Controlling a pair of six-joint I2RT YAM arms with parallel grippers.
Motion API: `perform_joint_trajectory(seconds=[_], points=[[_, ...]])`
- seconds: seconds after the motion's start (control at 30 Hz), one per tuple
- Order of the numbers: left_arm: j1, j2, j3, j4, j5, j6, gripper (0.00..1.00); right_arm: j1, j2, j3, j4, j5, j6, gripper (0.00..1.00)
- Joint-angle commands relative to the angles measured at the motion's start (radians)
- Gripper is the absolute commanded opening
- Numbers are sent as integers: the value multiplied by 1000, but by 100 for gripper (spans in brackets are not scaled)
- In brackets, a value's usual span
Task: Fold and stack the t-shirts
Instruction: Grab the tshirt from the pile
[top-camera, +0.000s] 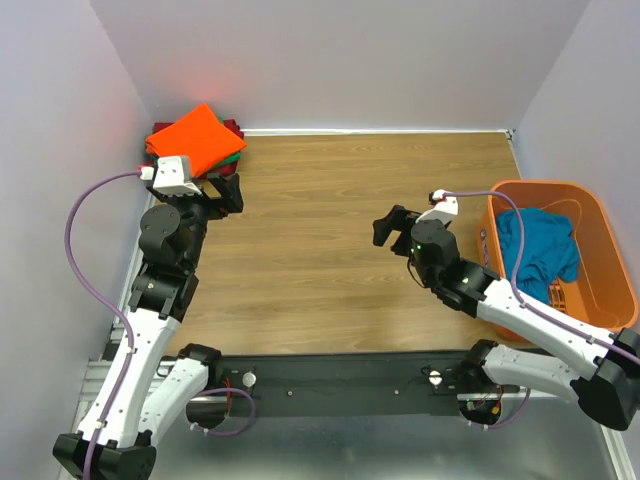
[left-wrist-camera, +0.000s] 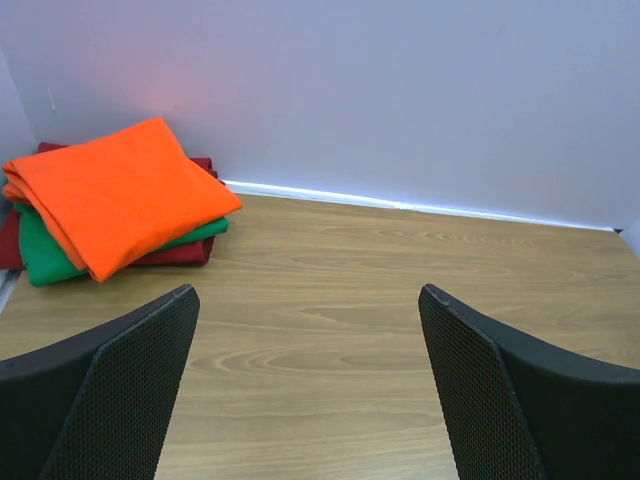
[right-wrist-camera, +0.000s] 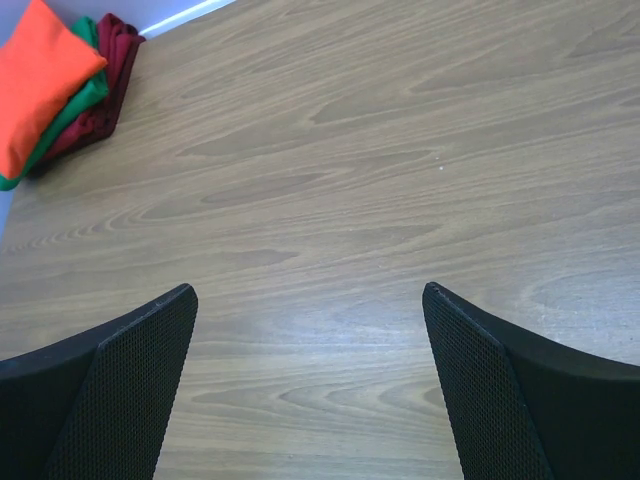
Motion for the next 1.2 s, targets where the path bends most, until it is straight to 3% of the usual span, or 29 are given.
perform_joint_trajectory(seconds=[0.0,0.17,0.3,0.4,0.43,0.5,0.57,0.63,0.73,0.9,1.17], points=[[2,-9,-8,16,25,-7,98,-2,1,1,-20,54,-15,100],[2,-7,-9,19,33,-10,98,-2,70,102,-27,39,-101,100],[2,-6,-11,19,38,-12,98,-19,184,245,-78,147,-178,100],[2,-3,-11,20,47,-15,98,-173,256,384,-163,123,-198,100],[2,-4,-11,22,50,-18,98,-307,259,400,-171,29,-195,100],[2,-3,-12,23,56,-18,98,-455,267,429,-188,-64,-172,100],[2,-3,-12,25,59,-19,98,-647,276,445,-210,-64,-152,100],[2,-3,-14,26,61,-21,98,-841,306,454,-237,-170,-130,100],[2,3,-14,29,70,-22,98,-1001,343,429,-247,-230,-84,100],[2,11,-16,33,84,-27,98,-1106,448,334,-245,-199,17,100],[2,13,-17,33,90,-27,98,-1123,667,287,-224,-201,140,100]])
